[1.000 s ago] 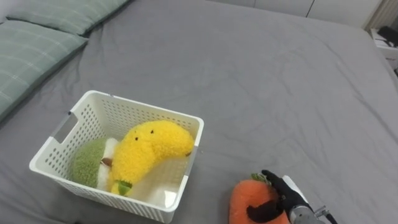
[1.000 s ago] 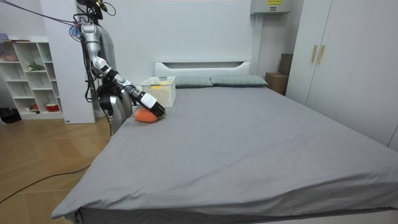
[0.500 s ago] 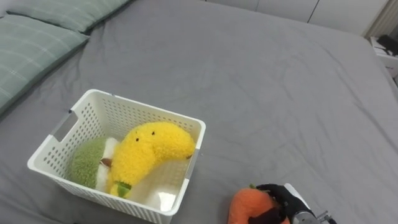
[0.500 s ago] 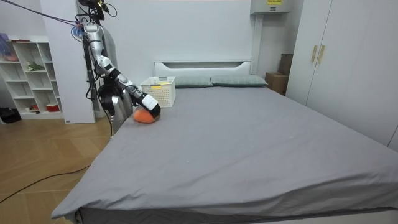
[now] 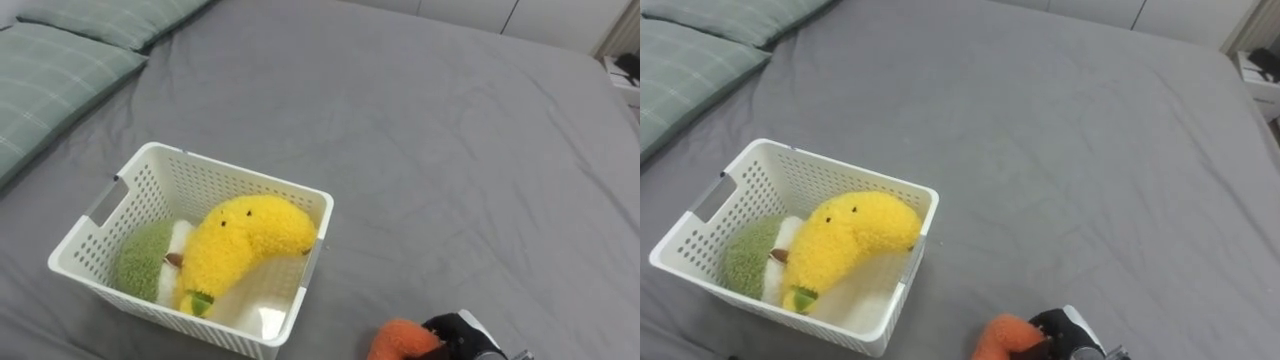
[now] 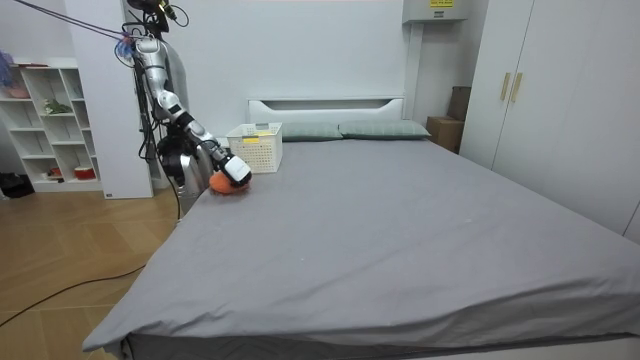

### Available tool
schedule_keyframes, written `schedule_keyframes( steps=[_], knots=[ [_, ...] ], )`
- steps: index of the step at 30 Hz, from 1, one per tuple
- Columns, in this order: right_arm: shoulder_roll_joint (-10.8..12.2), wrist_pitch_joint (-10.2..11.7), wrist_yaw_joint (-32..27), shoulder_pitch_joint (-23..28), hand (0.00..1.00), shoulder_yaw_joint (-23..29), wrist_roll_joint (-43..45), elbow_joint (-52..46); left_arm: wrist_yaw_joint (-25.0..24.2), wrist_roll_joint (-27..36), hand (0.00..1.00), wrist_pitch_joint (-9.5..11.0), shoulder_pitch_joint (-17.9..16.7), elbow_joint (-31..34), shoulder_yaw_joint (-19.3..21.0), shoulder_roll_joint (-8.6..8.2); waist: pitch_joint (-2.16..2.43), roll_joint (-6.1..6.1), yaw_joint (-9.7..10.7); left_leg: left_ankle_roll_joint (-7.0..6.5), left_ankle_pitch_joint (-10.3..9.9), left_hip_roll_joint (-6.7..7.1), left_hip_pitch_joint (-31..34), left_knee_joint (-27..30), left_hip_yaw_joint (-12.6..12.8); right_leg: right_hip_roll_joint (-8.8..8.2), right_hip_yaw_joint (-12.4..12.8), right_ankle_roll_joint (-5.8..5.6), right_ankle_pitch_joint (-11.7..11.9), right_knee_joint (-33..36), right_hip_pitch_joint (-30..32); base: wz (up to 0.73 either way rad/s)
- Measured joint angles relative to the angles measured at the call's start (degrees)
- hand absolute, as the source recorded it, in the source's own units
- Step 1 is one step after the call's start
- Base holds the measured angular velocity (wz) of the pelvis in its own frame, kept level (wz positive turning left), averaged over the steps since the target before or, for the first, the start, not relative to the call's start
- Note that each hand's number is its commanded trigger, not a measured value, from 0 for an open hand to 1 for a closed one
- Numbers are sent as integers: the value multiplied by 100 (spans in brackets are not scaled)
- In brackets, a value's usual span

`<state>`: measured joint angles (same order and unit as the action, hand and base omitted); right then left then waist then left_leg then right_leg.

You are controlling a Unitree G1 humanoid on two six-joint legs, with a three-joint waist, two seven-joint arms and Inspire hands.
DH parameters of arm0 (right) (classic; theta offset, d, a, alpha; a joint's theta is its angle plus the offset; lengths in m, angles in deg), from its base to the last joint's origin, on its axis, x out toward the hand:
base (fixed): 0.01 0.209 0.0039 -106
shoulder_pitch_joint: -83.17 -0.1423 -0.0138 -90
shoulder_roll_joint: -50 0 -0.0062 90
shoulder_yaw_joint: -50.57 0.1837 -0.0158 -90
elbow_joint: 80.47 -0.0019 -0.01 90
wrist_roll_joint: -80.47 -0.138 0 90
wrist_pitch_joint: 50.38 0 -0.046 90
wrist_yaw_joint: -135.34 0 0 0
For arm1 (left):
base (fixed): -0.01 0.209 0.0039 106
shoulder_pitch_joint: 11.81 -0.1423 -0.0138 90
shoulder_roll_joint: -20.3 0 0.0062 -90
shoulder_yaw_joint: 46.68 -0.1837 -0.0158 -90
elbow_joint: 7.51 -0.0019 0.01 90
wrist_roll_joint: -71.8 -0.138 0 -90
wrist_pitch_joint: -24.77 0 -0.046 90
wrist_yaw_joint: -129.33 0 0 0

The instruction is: Collect toys from the bed

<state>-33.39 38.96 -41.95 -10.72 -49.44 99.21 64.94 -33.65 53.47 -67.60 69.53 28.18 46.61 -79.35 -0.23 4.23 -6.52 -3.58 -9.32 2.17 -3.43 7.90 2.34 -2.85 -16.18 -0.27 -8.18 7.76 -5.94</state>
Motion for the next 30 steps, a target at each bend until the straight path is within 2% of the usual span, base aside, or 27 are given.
schedule_keyframes(
  steps=[6,10,17,22,26,30],
  knots=[
    [13,-26,87,71,100,11,292,-365,-28,4,0,1,-2,19,7,-12,7,11,18,-2,1,-1,-8,2,30,-2,39,-2,2,11,0,-2],
    [9,-191,184,102,100,13,457,-1103,-32,10,0,-7,-3,31,34,-24,-7,-9,43,-2,2,-6,-20,3,39,-4,45,-2,1,31,-1,0],
    [-9,-200,155,202,100,271,619,-2936,-22,-23,0,-15,-136,168,101,-30,-5,12,141,-2,2,-7,-41,-1,53,-5,48,-3,1,23,-12,0],
    [-44,-319,157,291,100,441,861,-3617,-20,26,0,-24,-133,176,98,-30,-10,7,194,-6,-1,-5,-20,35,59,-11,45,-4,1,29,6,0],
    [-205,-319,106,291,100,515,860,-4049,30,25,0,-23,-132,175,108,-43,-10,11,196,-6,-1,-19,-18,31,127,-5,112,-4,1,67,56,-7],
    [-210,-320,106,294,100,668,881,-4572,76,24,0,-24,-140,176,136,-51,-3,21,186,-6,-1,-31,-21,21,206,2,193,-3,1,94,98,-10]
  ],
)
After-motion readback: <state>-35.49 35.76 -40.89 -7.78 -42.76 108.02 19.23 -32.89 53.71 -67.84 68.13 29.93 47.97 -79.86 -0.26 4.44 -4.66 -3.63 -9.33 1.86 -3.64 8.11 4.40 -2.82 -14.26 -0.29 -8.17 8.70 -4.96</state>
